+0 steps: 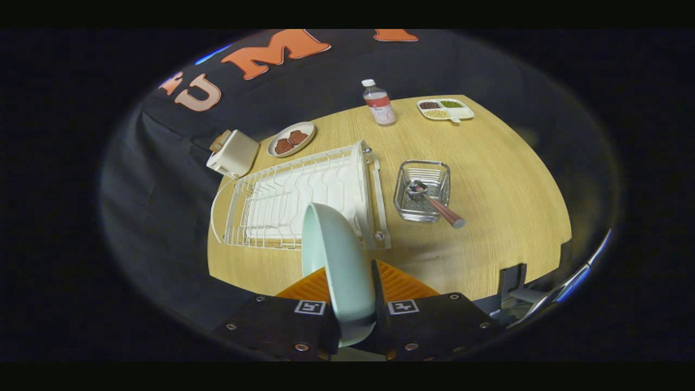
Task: Take the plate from the dish rack, then take the spoon from the basket and place it into the plate.
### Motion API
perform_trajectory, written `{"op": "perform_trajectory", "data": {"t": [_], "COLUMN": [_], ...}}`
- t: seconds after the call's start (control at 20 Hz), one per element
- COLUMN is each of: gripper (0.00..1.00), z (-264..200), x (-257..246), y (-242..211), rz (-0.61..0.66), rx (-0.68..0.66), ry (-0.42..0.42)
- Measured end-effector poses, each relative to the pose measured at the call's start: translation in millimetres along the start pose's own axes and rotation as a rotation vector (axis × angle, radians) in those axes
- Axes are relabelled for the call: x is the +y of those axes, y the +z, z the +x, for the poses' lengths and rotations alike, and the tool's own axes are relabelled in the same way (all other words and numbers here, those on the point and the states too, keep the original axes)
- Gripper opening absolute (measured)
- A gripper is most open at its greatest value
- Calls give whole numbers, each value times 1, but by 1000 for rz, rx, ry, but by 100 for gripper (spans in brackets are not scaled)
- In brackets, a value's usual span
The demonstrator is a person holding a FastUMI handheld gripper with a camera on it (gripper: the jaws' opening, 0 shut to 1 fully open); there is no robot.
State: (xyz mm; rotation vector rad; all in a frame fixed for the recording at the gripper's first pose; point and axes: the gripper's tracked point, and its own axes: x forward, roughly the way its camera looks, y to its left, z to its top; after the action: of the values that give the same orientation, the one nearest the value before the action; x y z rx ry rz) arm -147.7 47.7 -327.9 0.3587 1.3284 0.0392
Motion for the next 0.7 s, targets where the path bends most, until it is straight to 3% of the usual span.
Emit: {"op": "perform_trajectory", "data": {"t": [0.7], "gripper": [27], "z": [46], "x": [-3], "y": [-65], "rz": [76], "rx": [55], "ry": [155]}}
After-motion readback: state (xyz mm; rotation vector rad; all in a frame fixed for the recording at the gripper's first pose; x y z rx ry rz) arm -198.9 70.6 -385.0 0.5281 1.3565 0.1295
